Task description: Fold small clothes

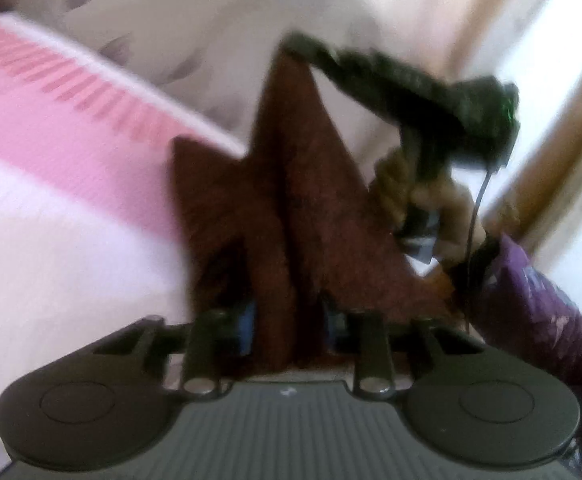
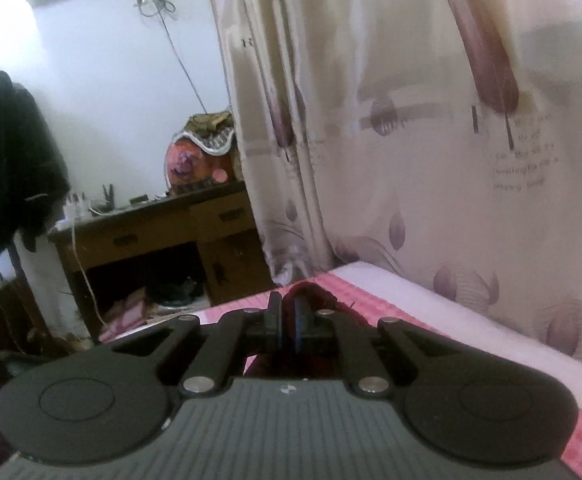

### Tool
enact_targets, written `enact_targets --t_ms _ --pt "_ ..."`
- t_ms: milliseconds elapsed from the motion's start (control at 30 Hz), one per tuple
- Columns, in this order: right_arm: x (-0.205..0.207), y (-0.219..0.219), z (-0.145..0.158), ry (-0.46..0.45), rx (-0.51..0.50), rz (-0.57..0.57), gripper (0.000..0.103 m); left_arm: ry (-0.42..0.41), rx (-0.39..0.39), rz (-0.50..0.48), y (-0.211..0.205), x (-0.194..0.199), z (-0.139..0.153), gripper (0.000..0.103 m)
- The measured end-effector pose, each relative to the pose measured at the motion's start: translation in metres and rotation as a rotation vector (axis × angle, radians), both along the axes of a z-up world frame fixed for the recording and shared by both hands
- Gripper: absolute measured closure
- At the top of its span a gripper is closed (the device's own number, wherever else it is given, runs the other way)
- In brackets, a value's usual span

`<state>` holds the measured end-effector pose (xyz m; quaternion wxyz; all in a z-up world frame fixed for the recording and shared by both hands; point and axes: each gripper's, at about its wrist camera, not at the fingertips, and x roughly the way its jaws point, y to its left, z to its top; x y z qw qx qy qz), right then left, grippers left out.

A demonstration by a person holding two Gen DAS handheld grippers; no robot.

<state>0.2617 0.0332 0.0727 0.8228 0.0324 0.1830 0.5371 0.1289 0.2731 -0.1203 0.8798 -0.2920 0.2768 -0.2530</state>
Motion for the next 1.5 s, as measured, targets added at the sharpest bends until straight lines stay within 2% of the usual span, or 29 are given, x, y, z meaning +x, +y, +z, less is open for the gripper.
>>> enact_targets --t_ms 100,167,233,300,400,467,500,533,600,633,667,733,767,833,867,933,967,1033,1100,1167,1200,1267,1300,1333,1367,1400,1433,1467,1500 --pt "0.018 0.016 -0.028 -0.027 -0.068 -0.041 0.093 0.063 -0.005 0.068 0.005 -0.01 -0.012 0.078" --pt "0.023 0.027 -0.046 -0.028 -0.113 -0.058 0.093 0.065 -0.016 0.086 0.007 -0.015 -0.014 0.078" --pt "0.028 0.036 -0.063 0.001 -0.129 -0.047 0.093 0.058 0.012 0.092 0.003 -0.018 -0.011 0.078" --pt "0.032 0.049 -0.082 -0.007 -0.206 -0.056 0.093 0.058 0.016 0.102 0.001 -0.022 -0.01 0.078" --pt "0.043 0.065 -0.108 0.075 -0.332 -0.091 0.09 0.05 0.024 0.119 -0.002 -0.028 -0.01 0.078" --pt "0.044 0.066 -0.102 0.082 -0.326 -0.101 0.07 0.039 0.038 0.124 -0.004 -0.031 -0.007 0.078" --pt "0.042 0.063 -0.098 0.084 -0.312 -0.134 0.05 0.03 0.047 0.133 -0.005 -0.035 -0.003 0.078" --pt "0.041 0.056 -0.089 0.089 -0.283 -0.192 0.043 0.024 0.057 0.142 -0.004 -0.038 0.001 0.077" --pt "0.028 0.023 -0.062 0.085 -0.145 -0.341 0.043 0.02 0.038 0.141 0.001 -0.046 0.009 0.076" --pt "0.017 0.006 -0.048 0.067 -0.088 -0.4 0.034 0.019 0.029 0.147 0.004 -0.05 0.013 0.07" --pt "0.001 -0.016 -0.034 0.046 -0.03 -0.465 0.027 0.016 0.025 0.16 0.007 -0.055 0.018 0.056" --pt "-0.035 -0.063 -0.016 0.038 0.044 -0.536 0.006 -0.018 0.002 0.177 0.012 -0.065 0.027 0.037" --pt "-0.056 -0.088 -0.011 0.032 0.066 -0.541 0.004 -0.041 -0.003 0.182 0.013 -0.068 0.032 0.035" --pt "-0.103 -0.136 -0.013 -0.027 0.046 -0.599 0.004 -0.074 0.006 0.18 0.011 -0.07 0.042 0.035" --pt "-0.128 -0.158 -0.019 -0.072 -0.012 -0.654 0.004 -0.079 0.016 0.178 0.008 -0.068 0.046 0.035" --pt "-0.165 -0.195 -0.038 -0.131 -0.156 -0.746 0.012 -0.081 0.024 0.162 0.0 -0.06 0.048 0.035" --pt "-0.176 -0.209 -0.049 -0.122 -0.212 -0.778 0.015 -0.072 0.031 0.149 -0.004 -0.053 0.047 0.035" --pt "-0.188 -0.228 -0.078 -0.034 -0.375 -0.843 0.039 -0.028 0.032 0.141 -0.012 -0.04 0.041 0.035" --pt "-0.198 -0.239 -0.099 0.052 -0.429 -0.873 0.056 -0.002 0.033 0.13 -0.018 -0.027 0.037 0.035" --pt "-0.207 -0.253 -0.118 0.155 -0.434 -0.891 0.055 0.001 0.05 0.121 -0.021 -0.022 0.039 0.035" --pt "-0.211 -0.258 -0.123 0.174 -0.414 -0.89 0.055 0.0 0.057 0.11 -0.022 -0.019 0.042 0.035" --pt "-0.22 -0.267 -0.119 0.205 -0.312 -0.885 0.055 -0.008 0.066 0.093 -0.023 -0.014 0.051 0.034" --pt "-0.22 -0.266 -0.114 0.196 -0.28 -0.888 0.056 -0.01 0.076 0.088 -0.023 -0.011 0.054 0.031" --pt "-0.219 -0.266 -0.108 0.175 -0.269 -0.903 0.052 -0.008 0.085 0.088 -0.022 -0.008 0.057 0.023" --pt "-0.217 -0.266 -0.103 0.156 -0.266 -0.92 0.049 -0.006 0.094 0.097 -0.022 -0.004 0.06 0.021" --pt "-0.216 -0.267 -0.1 0.147 -0.254 -0.927 0.044 -0.01 0.1 0.104 -0.023 0.0 0.062 0.021" --pt "-0.213 -0.27 -0.099 0.146 -0.225 -0.928 0.034 -0.013 0.118 0.107 -0.025 0.004 0.065 0.021" --pt "-0.206 -0.274 -0.1 0.148 -0.188 -0.93 0.027 -0.01 0.158 0.118 -0.029 0.009 0.067 0.021" --pt "-0.201 -0.275 -0.101 0.147 -0.163 -0.939 0.015 -0.004 0.204 0.132 -0.034 0.014 0.069 0.021"
